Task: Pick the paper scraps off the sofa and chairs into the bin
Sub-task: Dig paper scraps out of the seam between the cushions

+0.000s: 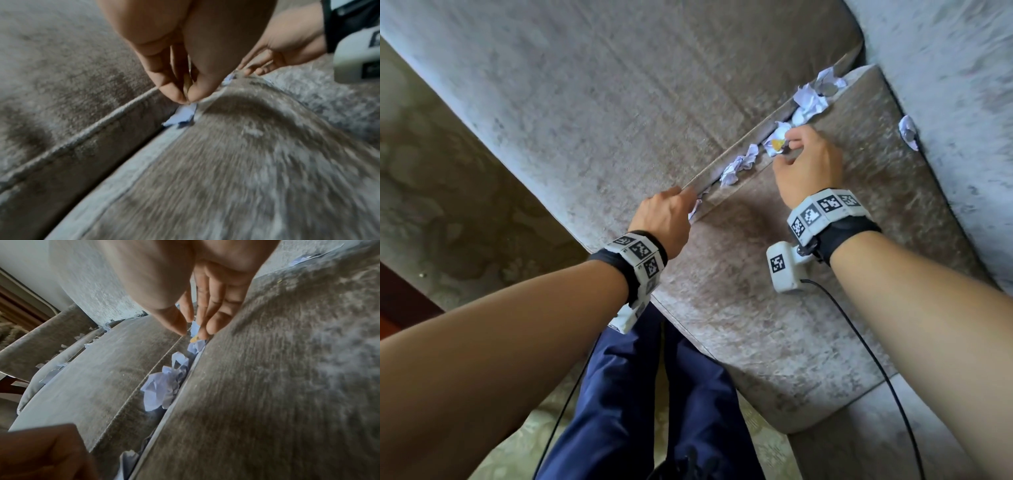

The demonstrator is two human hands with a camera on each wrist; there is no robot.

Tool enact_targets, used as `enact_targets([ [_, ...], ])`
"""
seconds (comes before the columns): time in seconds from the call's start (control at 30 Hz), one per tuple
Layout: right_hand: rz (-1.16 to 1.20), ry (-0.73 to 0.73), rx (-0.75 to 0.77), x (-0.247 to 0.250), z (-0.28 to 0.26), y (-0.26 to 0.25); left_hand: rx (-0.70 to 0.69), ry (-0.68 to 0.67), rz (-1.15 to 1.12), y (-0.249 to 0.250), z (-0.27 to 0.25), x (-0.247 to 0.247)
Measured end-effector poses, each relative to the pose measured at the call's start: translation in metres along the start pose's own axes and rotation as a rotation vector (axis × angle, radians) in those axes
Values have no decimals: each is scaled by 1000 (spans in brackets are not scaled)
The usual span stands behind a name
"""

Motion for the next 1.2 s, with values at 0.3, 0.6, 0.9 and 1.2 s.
enact_targets([
  [0.3,-57,-22,39,-9,15,-9,172,124,-292,12,13,22],
  [0.6,-144,8,71,-24,24,-5,338,95,-487,-6,10,13],
  [0.9,-20,68,74,-16,28,-9,357,108,-560,5,5,34],
  [1.2,206,149,-19,-9,12,1,442,145,-477,0,3,23],
])
Point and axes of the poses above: each hand's wrist, its own z-axis towards the middle knuckle, its own x-axis out of the back of the hand, y = z × x, the point moved 1 cm from there along z, towards the middle knuckle, and after that the axes turned 5 degrees about -x, right-handed, at the moved point
